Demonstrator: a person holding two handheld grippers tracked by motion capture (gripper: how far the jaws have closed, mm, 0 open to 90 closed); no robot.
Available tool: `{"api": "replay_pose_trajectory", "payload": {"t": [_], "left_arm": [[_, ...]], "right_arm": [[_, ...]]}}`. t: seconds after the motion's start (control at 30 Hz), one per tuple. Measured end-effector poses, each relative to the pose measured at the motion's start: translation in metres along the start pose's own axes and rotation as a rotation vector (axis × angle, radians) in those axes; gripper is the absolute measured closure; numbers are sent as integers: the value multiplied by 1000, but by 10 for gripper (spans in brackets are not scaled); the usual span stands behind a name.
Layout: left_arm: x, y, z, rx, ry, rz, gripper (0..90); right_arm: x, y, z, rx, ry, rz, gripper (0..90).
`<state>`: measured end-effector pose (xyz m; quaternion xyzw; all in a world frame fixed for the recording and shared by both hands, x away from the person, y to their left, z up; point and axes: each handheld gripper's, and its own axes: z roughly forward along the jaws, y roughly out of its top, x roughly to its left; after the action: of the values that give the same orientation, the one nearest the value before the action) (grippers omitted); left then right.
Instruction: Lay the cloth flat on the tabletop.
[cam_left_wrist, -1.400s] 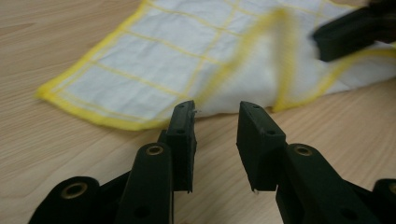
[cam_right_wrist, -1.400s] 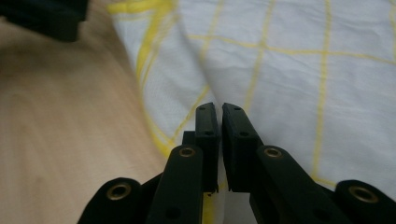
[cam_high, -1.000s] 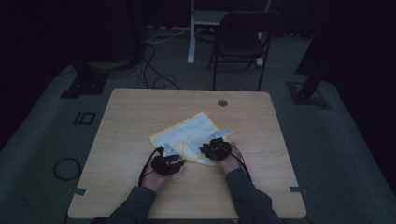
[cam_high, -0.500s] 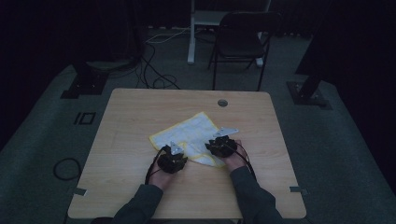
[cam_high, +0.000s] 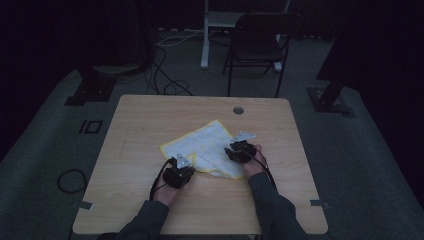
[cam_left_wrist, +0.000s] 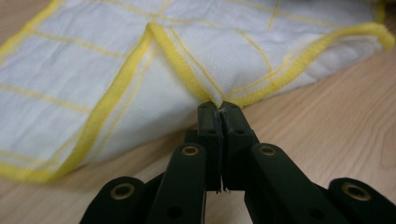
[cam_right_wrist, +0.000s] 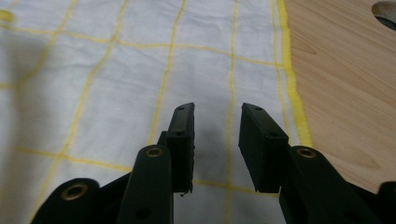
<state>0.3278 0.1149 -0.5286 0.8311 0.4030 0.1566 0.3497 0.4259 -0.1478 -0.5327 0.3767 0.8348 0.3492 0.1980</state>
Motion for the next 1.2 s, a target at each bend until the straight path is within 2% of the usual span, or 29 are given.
{"api": "replay_pose_trajectory", "payload": {"t": [0.13,0.23,0.4,0.7,0.83,1.0,1.2], "left_arm": [[4,-10,-8,3,-4,-24,884],[5,-17,-13,18,-6,-25,884],[8,-27,-23,36,10,-22,884],[20,-39,-33,56,41,-50,884],[23,-44,-39,57,46,-61,883],[21,-52,-47,61,47,-67,884],[12,-59,-53,61,32,-64,884]], "right_arm": [[-4,-3,4,30,-15,-4,661],[-7,-6,2,28,-3,21,667],[-7,-9,-4,48,-24,30,675],[4,-26,-24,69,-66,22,701],[9,-34,-33,71,-59,40,701],[17,-42,-42,59,-37,43,681],[16,-46,-43,39,-39,56,619]]}}
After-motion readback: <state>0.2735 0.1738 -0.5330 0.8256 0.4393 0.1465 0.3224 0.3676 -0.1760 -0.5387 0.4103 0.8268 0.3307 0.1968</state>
